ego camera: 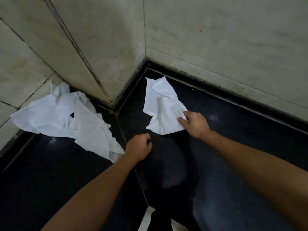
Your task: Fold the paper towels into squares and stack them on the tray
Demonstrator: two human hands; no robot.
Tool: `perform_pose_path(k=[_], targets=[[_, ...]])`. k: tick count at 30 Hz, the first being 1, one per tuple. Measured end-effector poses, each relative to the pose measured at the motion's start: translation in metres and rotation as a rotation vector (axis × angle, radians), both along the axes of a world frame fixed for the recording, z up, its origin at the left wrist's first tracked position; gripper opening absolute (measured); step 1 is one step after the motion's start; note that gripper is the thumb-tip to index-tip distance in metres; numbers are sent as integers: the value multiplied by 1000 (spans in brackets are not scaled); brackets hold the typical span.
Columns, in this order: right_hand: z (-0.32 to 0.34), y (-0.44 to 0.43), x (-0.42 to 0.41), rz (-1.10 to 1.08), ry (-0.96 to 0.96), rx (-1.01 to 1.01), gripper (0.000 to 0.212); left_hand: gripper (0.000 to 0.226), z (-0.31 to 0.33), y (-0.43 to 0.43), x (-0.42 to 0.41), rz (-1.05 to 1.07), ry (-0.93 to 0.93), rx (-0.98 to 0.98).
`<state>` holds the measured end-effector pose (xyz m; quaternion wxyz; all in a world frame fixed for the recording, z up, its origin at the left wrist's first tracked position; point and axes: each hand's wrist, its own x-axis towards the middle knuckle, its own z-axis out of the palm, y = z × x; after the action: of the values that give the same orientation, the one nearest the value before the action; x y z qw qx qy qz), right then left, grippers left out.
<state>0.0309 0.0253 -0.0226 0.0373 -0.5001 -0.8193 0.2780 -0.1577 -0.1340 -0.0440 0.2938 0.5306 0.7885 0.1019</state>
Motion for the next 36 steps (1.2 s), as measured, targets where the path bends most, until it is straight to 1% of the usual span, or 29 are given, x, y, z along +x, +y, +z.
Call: perform_pose_path(k=[5, 11, 14, 18, 23, 26, 27, 28, 31, 34, 36], targets=[[10, -22, 62, -165, 163, -92, 38, 19, 9, 7, 41, -58, -21, -20], [-3, -61, 143, -502, 168, -266, 27, 19, 16, 4, 103, -86, -45, -38], [-17, -82, 184, -604, 134, -327, 28, 24, 12, 2, 130, -57, -90, -64], [-27, -103, 228, -609, 75, -405, 26, 39, 3, 15, 162, 54, -129, -93], [-37, -112, 268, -560, 21, -481, 13, 25, -7, 21, 206, 32, -70, -188], [-36, -114, 283, -558, 28, -488, 16, 15, -9, 16, 219, 113, -79, -215], [-35, -114, 286, -574, 35, -478, 14, 11, -8, 14, 221, 156, -120, -180], [-35, -114, 290, -595, 50, -471, 11, 12, -6, 11, 222, 207, -178, -129], [-31, -113, 302, -655, 175, -503, 8, 13, 9, 5, 227, 436, -401, 2], [-26, -115, 301, -689, 292, -581, 8, 7, 15, 4, 223, 671, -602, 45], [-22, -118, 299, -711, 335, -643, 10, 8, 14, 5, 221, 751, -663, 50]])
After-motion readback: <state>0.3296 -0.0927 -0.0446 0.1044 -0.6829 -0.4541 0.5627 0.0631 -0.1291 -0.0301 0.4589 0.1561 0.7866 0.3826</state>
